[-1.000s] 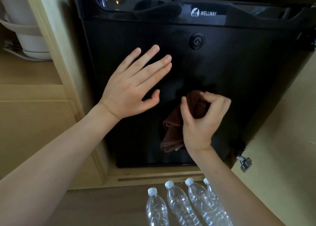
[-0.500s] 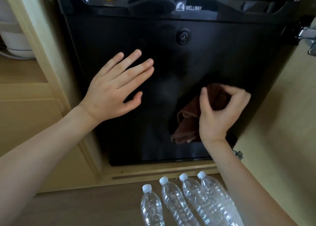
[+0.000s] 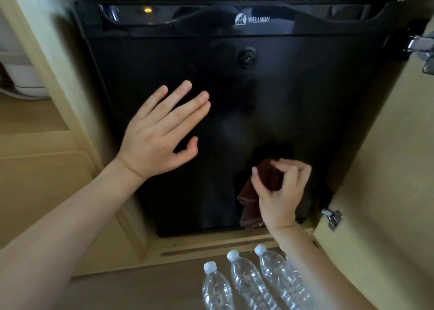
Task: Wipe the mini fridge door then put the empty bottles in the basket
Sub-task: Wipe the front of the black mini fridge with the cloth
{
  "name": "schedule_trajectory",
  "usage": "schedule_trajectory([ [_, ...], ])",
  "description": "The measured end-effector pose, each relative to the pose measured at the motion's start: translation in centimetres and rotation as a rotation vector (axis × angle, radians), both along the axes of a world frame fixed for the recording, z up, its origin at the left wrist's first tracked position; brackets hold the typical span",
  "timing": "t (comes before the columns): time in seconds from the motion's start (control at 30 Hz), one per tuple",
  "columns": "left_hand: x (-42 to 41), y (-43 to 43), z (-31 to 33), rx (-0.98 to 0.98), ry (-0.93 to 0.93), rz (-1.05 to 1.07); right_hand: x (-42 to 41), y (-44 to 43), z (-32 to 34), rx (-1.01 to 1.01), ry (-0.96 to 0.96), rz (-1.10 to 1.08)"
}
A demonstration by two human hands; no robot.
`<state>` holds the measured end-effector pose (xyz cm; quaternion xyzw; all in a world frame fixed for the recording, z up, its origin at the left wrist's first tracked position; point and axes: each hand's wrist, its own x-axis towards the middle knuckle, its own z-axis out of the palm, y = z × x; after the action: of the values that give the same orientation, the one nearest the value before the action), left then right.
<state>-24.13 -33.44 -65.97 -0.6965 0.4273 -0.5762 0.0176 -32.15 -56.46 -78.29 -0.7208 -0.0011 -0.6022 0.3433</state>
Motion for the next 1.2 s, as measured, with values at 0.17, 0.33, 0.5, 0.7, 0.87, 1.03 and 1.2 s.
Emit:
schedule_trajectory([
  [0.17,-0.1,-0.1,0.2,-0.002,-0.002,0.006,1.7,2.4,5.5,0.045,-0.145,-0.057],
  [0.33,-0.2,0.0,0.2,0.001,0.013,0.018,0.5,2.2,-3.6,-0.212,0.079,0.056],
  [0.5,-0.4,0.0,-1.1,0.0,0.043,0.029,-0.1,1.3,-3.3,-0.249,0.132,0.072],
  [0.7,0.0,0.7,-5.7,0.143,-0.012,0.043,1.6,3.3,2.6,-0.086,-0.118,0.012],
  [0.87,0.4,0.6,-5.8,0.126,-0.027,0.038,1.2,2.9,-6.6,-0.446,0.098,0.103],
  [1.03,0.3,0.6,-5.8,0.13,-0.024,0.044,0.4,1.9,-9.2,-0.695,0.239,0.151],
  [1.2,0.2,0.7,-5.7,0.138,-0.023,0.051,1.2,4.6,-1.8,-0.304,0.0,0.122],
])
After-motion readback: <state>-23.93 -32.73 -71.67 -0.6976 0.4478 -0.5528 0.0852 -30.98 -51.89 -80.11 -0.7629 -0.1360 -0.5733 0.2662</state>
